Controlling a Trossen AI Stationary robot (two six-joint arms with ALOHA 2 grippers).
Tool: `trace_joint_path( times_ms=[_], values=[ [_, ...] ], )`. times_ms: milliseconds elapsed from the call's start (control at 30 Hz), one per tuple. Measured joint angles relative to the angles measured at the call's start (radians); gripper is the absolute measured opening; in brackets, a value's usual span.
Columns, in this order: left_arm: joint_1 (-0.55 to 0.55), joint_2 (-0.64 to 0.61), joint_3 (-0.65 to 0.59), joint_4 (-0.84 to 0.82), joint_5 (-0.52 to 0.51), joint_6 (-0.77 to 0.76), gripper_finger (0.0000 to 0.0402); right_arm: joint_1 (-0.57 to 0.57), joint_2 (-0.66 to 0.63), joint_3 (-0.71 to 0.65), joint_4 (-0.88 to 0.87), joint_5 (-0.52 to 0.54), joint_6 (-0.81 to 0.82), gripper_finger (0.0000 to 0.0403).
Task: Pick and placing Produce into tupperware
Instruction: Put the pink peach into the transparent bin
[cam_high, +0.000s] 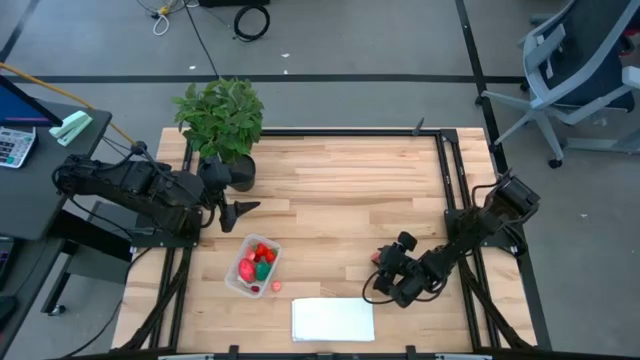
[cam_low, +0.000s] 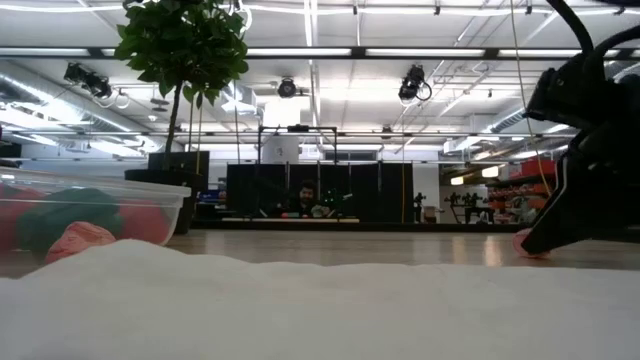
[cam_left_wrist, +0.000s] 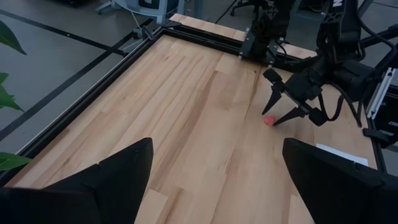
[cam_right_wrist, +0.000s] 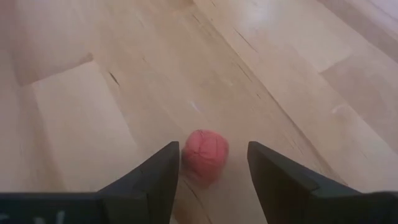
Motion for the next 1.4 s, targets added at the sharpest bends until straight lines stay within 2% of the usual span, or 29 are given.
trace_joint_path(
  times_ms=[300, 400, 567, 633, 767, 867, 933, 1000, 1133, 1267, 1400],
  values=[
    [0.000, 0.000, 0.000, 0.000, 0.000, 0.001, 0.0364, -0.002, 0.025, 0.001, 0.004, 0.007, 0.024, 0.0186],
    [0.000, 0.000, 0.000, 0.000, 0.000, 0.002, 0.0364, -0.003, 0.018, 0.000, -0.001, 0.012, 0.035, 0.0148],
    [0.000, 0.000, 0.000, 0.000, 0.000, 0.004, 0.0364, -0.004, -0.005, 0.000, 0.009, 0.059, 0.060, 0.0054],
    [0.000, 0.000, 0.000, 0.000, 0.000, 0.006, 0.0364, -0.006, -0.016, 0.000, 0.038, 0.095, 0.054, 0.0035],
    [0.000, 0.000, 0.000, 0.000, 0.000, 0.006, 0.0364, -0.029, -0.030, 0.000, 0.214, 0.245, -0.036, 0.0035],
    [0.000, 0.000, 0.000, 0.000, 0.000, 0.006, 0.0364, -0.080, -0.030, 0.000, 0.462, 0.282, -0.244, 0.0043],
    [0.000, 0.000, 0.000, 0.002, 0.000, 0.006, 0.0364, -0.131, -0.030, 0.000, 0.633, 0.224, -0.406, 0.0064],
    [0.000, 0.000, 0.000, 0.001, 0.000, 0.006, 0.0364, -0.187, -0.030, 0.000, 0.788, 0.120, -0.561, 0.0078],
    [0.000, 0.000, 0.000, 0.003, 0.000, 0.006, 0.0364, -0.302, -0.026, 0.018, 1.036, -0.096, -0.756, 0.0073],
    [0.000, 0.000, 0.000, 0.003, 0.000, 0.006, 0.0364, -0.397, -0.025, 0.110, 1.047, -0.299, -0.810, 0.0045],
    [0.000, 0.000, 0.000, 0.004, 0.000, 0.007, 0.0364, -0.425, 0.066, 0.268, 1.045, -0.397, -0.900, 0.0042]
  ],
)
